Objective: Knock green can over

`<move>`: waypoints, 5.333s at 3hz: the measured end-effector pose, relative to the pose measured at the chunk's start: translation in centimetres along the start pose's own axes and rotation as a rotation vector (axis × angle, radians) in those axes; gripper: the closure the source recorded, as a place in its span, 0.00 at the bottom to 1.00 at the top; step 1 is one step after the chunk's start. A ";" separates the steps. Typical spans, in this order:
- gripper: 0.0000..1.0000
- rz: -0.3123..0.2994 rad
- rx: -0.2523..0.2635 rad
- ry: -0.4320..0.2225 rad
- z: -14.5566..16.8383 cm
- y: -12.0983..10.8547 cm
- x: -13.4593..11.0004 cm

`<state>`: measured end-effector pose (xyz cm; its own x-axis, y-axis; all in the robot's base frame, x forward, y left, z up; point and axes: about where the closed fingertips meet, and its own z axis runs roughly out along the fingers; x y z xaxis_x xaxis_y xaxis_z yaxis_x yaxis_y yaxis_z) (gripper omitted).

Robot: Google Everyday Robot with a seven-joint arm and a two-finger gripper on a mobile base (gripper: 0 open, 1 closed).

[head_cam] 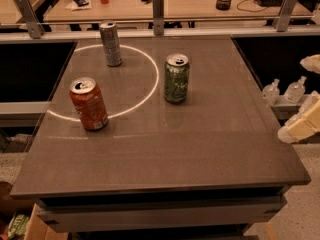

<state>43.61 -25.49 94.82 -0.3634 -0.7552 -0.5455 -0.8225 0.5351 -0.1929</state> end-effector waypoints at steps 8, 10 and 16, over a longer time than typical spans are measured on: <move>0.00 0.118 0.009 -0.623 5.4 0.5 -2.2; 0.00 0.010 -0.046 -0.813 8.2 -2.0 -5.9; 0.00 0.032 -0.055 -0.859 19.4 -1.8 -15.8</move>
Offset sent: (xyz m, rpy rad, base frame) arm 0.0070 0.0446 0.0296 0.6316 -0.3077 0.1384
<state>59.30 -7.18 87.92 0.0524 -0.1797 -0.9823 -0.8456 0.5153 -0.1394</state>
